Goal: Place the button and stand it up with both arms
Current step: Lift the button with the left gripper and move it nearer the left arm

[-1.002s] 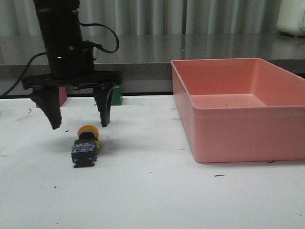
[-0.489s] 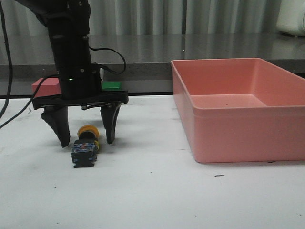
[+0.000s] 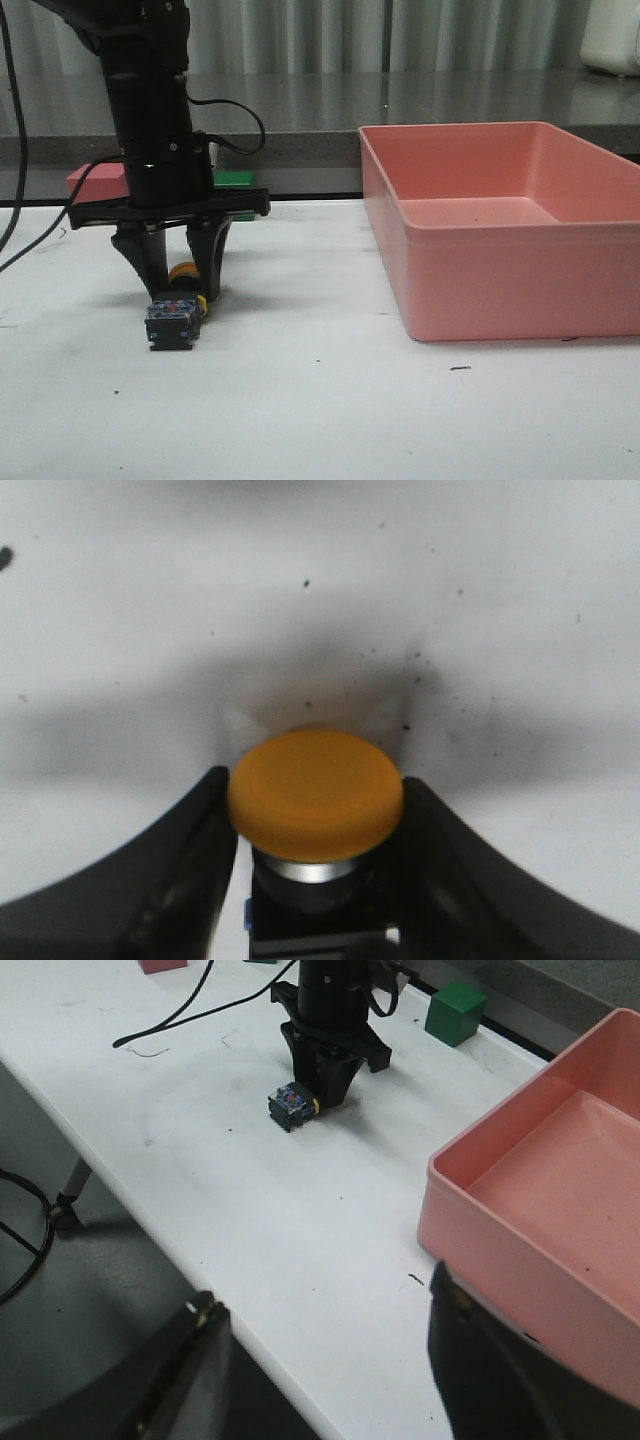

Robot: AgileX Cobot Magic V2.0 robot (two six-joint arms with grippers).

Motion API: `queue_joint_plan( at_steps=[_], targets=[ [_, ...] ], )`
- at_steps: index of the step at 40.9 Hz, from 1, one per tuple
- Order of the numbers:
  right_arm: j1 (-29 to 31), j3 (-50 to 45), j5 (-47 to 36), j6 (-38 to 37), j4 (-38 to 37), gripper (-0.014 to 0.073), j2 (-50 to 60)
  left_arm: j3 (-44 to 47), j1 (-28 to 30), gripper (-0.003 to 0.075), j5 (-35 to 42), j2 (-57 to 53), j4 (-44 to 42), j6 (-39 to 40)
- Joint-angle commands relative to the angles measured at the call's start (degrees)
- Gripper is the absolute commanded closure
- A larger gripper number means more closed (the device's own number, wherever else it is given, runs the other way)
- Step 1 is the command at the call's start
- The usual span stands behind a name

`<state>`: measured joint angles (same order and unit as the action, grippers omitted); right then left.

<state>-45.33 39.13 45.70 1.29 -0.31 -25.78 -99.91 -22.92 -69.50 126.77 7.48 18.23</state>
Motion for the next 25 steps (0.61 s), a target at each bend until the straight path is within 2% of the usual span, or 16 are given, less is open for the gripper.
queue_joint_plan(
  at_steps=[1, 12, 25],
  targets=[
    [0.09, 1.51, -3.88, 0.52, -0.34, 0.0139, -0.27, -1.64, -0.46, 0.0459, -2.86, -4.12, -0.43, -1.07],
    [0.09, 1.51, -3.71, 0.52, -0.34, 0.0139, -0.27, 0.70, -0.50, 0.0459, -1.41, -11.93, -7.08, -5.30],
    [0.09, 1.51, -3.71, 0.52, -0.34, 0.0139, -0.27, 21.76, 2.55, 0.0460, 17.11, -31.41, -9.74, -10.11]
  ],
)
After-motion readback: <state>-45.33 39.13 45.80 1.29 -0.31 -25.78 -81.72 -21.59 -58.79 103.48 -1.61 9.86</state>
